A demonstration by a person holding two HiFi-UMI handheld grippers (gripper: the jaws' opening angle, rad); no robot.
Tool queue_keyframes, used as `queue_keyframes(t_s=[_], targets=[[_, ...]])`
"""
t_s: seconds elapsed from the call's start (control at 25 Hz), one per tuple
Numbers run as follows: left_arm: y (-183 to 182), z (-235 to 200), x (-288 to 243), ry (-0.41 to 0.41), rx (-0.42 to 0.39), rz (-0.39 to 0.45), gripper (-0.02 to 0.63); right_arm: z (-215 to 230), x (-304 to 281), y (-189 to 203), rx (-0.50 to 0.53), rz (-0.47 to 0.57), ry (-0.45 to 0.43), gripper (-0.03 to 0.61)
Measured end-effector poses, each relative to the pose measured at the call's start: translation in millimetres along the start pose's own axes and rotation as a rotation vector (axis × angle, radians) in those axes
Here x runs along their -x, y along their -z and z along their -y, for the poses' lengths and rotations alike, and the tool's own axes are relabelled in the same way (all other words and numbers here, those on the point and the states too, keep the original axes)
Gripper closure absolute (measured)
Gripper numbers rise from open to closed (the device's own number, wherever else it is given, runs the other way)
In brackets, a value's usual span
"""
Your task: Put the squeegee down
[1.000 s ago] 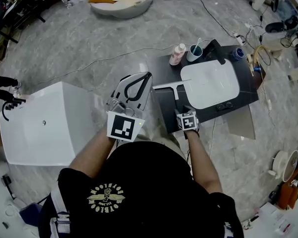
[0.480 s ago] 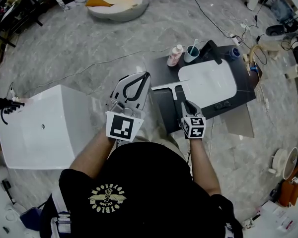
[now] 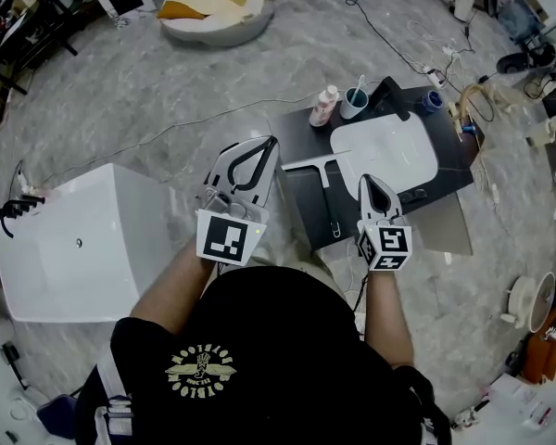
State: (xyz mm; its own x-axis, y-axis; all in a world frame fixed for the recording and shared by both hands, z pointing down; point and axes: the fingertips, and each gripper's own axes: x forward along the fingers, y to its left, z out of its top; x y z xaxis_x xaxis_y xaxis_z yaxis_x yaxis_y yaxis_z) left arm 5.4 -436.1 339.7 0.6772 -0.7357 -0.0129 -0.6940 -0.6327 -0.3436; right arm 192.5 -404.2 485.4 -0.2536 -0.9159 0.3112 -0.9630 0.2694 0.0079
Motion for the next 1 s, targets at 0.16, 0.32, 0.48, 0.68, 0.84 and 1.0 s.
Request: queue_keyframes(t_s=[0.16, 0.32, 0.48, 0.68, 0.84, 1.0], targets=[[-6, 1, 4, 0.006, 0.001, 0.014, 0.591, -3, 19, -45, 0.039, 0.072, 0.014, 0.551], [-13, 4, 11, 0.016, 0.004, 0.030, 0.591, -12, 38, -72, 0.069, 0.115, 0.028, 0.551], [-17, 3, 19, 0.021, 0.015, 0.039, 0.589, -25, 52, -86, 0.102, 0.126, 0.035, 0.551], [-9, 4, 27, 0.022, 0.063, 0.027, 0.591, -34, 60, -81, 0.110, 0.108, 0.047, 0.551], [-8, 9, 33, 0.034, 0.065, 0.032, 0.589, -38, 65, -75, 0.108, 0.097, 0.054, 0.551], [-6, 9, 37, 0.039, 0.069, 0.029, 0.591, -43, 68, -78, 0.121, 0.097, 0.054, 0.551]])
